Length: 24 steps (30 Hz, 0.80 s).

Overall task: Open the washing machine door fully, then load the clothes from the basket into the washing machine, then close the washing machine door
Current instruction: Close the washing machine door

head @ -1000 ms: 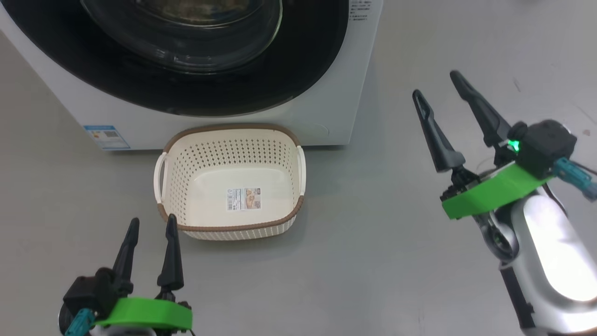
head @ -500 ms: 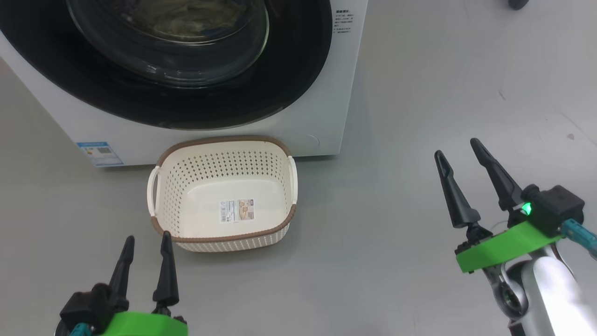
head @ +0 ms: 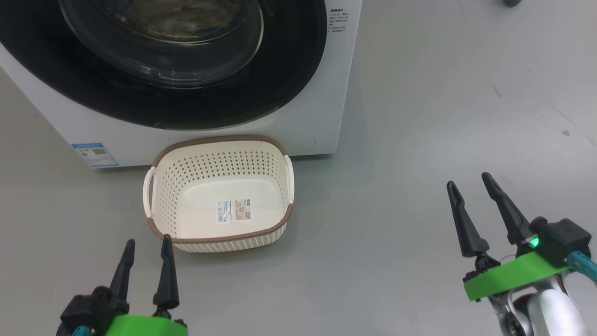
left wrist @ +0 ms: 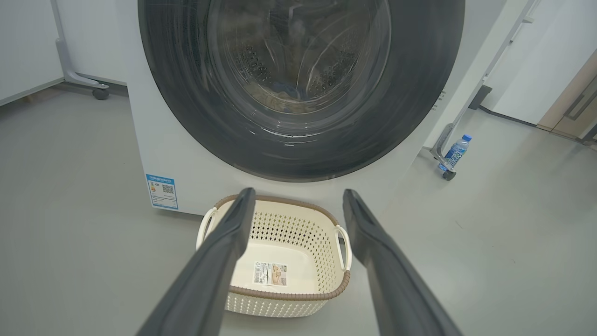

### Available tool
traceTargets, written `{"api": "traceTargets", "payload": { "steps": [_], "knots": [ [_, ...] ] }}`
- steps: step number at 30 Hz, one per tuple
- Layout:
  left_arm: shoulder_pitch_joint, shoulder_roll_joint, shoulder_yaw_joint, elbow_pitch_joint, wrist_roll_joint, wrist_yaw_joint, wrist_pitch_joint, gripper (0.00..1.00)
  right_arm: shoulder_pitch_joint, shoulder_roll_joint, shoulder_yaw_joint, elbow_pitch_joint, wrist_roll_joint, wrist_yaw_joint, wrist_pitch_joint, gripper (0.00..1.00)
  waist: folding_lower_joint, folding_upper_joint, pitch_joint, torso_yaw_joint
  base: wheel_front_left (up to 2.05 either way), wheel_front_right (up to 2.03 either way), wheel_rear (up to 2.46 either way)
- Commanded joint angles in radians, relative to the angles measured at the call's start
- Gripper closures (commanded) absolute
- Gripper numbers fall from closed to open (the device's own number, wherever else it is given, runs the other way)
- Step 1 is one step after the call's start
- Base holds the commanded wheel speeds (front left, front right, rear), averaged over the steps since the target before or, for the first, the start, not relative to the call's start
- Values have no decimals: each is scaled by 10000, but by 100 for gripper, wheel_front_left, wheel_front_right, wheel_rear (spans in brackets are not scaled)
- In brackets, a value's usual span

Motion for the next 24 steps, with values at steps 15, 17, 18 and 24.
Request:
{"api": "traceTargets", "payload": {
  "steps": [15,17,18,24],
  "knots": [
    [-90,123,371,-431,-38,4,-97,0,354,88,-364,-149,-57,-36,6,0,1,-1,54,-36,0,0,0],
    [-81,131,381,-454,-24,4,-97,0,386,94,-412,-92,-64,-36,6,0,1,-1,62,-32,0,0,0],
    [-78,132,384,-468,-18,4,-97,0,391,96,-423,-71,-67,-36,6,0,1,-1,73,-31,0,0,0],
    [-85,145,363,-520,15,4,-97,0,398,102,-463,53,18,-36,6,0,1,-1,111,-11,0,0,0]
  ]
}}
